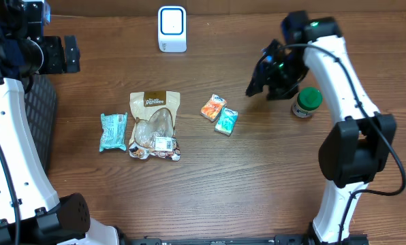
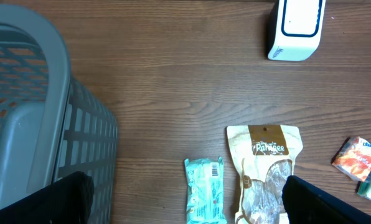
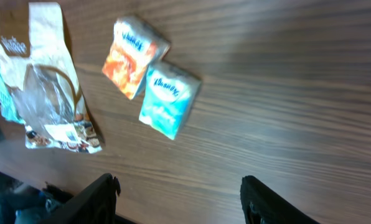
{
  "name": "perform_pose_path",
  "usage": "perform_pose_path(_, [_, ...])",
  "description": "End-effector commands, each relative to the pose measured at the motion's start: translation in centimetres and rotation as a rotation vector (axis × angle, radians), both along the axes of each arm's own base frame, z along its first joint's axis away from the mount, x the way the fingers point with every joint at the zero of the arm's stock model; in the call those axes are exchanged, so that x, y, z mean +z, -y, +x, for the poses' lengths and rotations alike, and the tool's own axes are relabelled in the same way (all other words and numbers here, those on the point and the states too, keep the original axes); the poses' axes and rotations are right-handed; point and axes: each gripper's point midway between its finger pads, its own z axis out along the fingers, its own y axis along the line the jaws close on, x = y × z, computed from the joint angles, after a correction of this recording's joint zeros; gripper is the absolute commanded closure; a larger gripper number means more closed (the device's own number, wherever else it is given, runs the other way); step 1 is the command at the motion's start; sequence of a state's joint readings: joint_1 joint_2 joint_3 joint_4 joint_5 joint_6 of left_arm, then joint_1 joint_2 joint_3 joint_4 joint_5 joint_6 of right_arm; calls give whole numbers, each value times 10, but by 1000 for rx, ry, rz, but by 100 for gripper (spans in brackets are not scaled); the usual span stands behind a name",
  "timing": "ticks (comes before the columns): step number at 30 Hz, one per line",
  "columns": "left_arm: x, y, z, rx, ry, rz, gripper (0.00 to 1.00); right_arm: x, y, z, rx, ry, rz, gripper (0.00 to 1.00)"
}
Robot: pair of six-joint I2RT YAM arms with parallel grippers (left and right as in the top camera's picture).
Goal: Scan the item barcode
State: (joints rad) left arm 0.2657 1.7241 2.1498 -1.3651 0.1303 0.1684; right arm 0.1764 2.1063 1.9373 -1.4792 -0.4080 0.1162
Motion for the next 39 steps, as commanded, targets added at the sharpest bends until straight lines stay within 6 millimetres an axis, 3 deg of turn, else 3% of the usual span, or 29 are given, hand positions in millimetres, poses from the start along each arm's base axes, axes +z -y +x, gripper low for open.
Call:
perform_pose_path(1, [8,-1,0,-10,23,21,1,-13,-18,-12,-14,-41,3,39])
perform_pose_path(10, [8,-1,0,-10,23,21,0,-53,-48,-36,-21,-109,-21,45])
perform_pose_path(20, [8,-1,0,-10,23,21,1,-61,-57,-43,3,-88,-109,48])
perform_pose_path(24, [8,-1,0,-10,23,21,0,-59,-73,-48,24,-88,-81,50])
perform_pose_path(29, [8,-1,0,-11,23,21,0,-60,-99,-51,47,-55,-58,62])
perform_pose_path(34, [8,-1,0,-11,23,21,0,-75,-124,-43,-21,26,-93,76])
perform_pose_path(36, [8,-1,0,-10,23,21,0,-84,-138,-45,-23,58,-83,76])
perform_pose_path(39, [8,-1,0,-10,23,21,0,-92,-134,-45,-56,74,-131,76])
